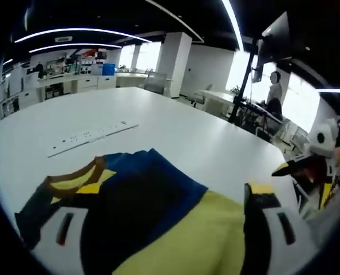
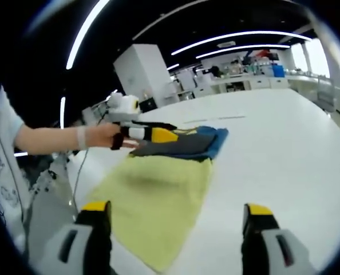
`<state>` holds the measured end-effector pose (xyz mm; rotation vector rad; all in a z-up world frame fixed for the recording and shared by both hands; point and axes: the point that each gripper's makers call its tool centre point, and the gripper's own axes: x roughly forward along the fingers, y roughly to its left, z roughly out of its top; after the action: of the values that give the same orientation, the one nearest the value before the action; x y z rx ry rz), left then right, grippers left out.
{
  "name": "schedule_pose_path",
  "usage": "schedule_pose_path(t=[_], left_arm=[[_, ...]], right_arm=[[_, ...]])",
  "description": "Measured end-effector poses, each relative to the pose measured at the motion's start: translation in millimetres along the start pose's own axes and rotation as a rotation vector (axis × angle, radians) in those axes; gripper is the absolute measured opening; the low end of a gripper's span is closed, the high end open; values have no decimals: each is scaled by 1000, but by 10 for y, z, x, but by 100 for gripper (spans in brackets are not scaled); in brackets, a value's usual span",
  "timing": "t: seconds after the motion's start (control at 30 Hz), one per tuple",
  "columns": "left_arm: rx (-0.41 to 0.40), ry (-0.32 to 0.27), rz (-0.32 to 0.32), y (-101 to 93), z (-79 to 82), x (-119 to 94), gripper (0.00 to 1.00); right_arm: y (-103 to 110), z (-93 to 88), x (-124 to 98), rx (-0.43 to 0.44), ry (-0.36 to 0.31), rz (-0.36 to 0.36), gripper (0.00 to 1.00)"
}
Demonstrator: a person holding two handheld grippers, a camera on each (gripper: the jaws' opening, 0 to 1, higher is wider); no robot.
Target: Fold the garment on the visible template until the final outline fits inside the template.
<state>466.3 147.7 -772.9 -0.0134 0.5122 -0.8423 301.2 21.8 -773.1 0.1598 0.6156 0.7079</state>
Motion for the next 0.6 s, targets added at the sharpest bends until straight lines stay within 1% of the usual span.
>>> schedule_pose_path(t=[0.03,0.1,0.17,0.23,0.3,0.4,0.6], left_arm=[[1,1,1,2,-8,-16,96],[-8,-3,16,90,-19,-119,96],[-21,-15,32,115,-43,-213,95],[-34,-11,57,192,-99,-304,94],[-43,-11,62,178,-150,-391,94],[-47,-5,81,231,-219,-525,94],[-69,-8,109,242,-344,-769,92]], right_arm=[[11,24,7,-10,-3,2,96],[32,67,20,-15,-9,7,96],[32,97,47,-22,-11,11,96],[38,113,68,-33,-12,12,96],[72,131,86,-42,-12,18,96],[129,150,90,-57,-14,25,95],[131,111,77,-92,6,25,92]])
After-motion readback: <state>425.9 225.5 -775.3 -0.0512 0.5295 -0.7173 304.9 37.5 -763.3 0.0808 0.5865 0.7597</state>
